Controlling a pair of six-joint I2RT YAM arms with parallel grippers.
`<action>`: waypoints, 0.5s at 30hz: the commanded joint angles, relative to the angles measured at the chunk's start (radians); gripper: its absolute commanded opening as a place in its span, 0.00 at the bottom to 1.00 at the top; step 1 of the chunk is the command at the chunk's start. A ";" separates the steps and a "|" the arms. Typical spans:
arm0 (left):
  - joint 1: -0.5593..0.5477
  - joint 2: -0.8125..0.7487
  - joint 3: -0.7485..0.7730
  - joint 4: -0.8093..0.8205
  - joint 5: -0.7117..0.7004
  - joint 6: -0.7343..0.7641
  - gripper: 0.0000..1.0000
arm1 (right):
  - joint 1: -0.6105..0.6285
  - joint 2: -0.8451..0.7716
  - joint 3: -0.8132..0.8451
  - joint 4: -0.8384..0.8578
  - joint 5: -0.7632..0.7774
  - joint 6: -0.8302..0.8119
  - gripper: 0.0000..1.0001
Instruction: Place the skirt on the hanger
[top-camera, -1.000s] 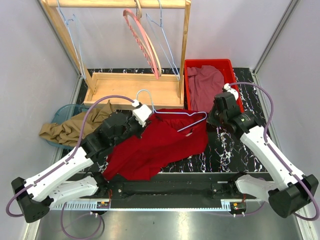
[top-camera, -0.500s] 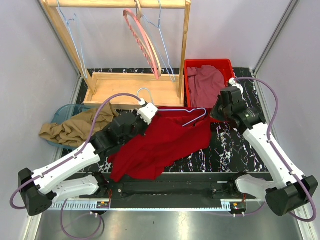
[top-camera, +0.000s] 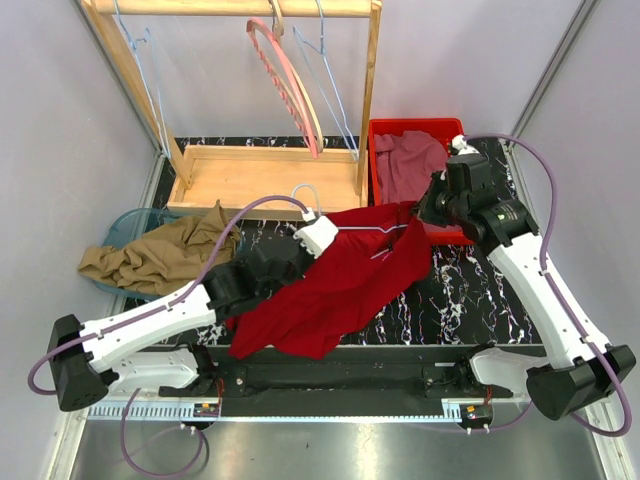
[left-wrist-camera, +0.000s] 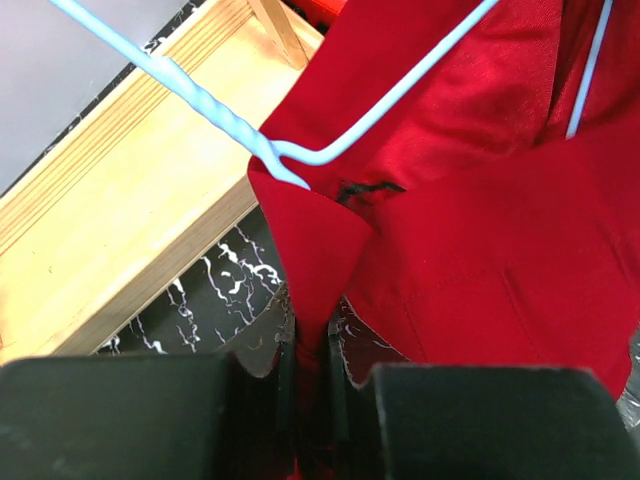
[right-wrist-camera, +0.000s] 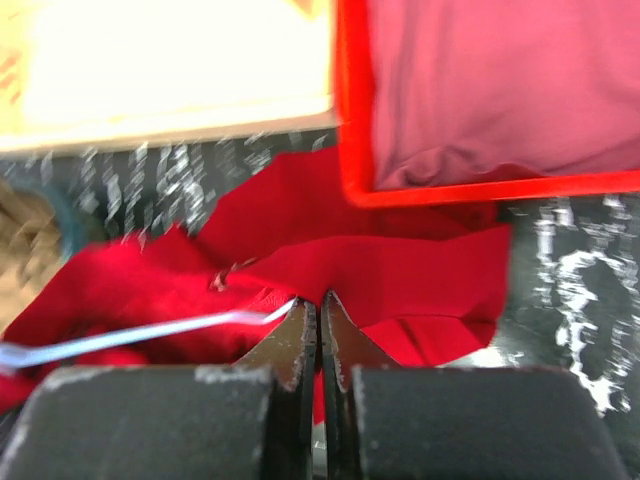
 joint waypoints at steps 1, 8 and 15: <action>-0.029 0.054 0.119 0.084 -0.053 0.043 0.00 | -0.003 -0.069 0.007 0.068 -0.199 -0.087 0.00; -0.035 0.096 0.241 0.167 0.016 0.111 0.00 | 0.018 -0.076 0.083 0.009 -0.319 -0.181 0.00; -0.035 0.102 0.317 0.227 0.035 0.186 0.00 | 0.078 -0.086 0.034 0.028 -0.346 -0.195 0.00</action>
